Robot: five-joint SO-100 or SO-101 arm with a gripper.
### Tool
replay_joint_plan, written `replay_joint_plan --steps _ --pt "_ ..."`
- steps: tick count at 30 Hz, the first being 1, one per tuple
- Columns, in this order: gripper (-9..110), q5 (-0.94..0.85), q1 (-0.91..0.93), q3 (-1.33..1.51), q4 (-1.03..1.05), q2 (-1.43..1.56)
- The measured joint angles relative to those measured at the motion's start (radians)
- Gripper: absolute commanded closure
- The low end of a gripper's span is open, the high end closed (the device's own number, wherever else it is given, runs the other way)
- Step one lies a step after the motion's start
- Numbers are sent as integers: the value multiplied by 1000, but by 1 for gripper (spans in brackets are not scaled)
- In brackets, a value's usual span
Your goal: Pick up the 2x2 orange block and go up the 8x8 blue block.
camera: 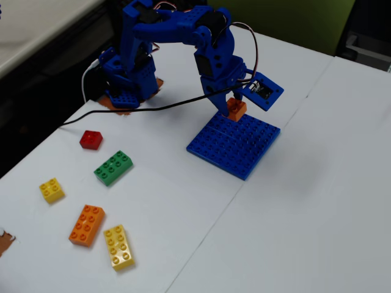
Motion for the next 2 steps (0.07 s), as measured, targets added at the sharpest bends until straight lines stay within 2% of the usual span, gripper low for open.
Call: replay_joint_plan --steps 2 --pt "101 0 3 0 0 0"
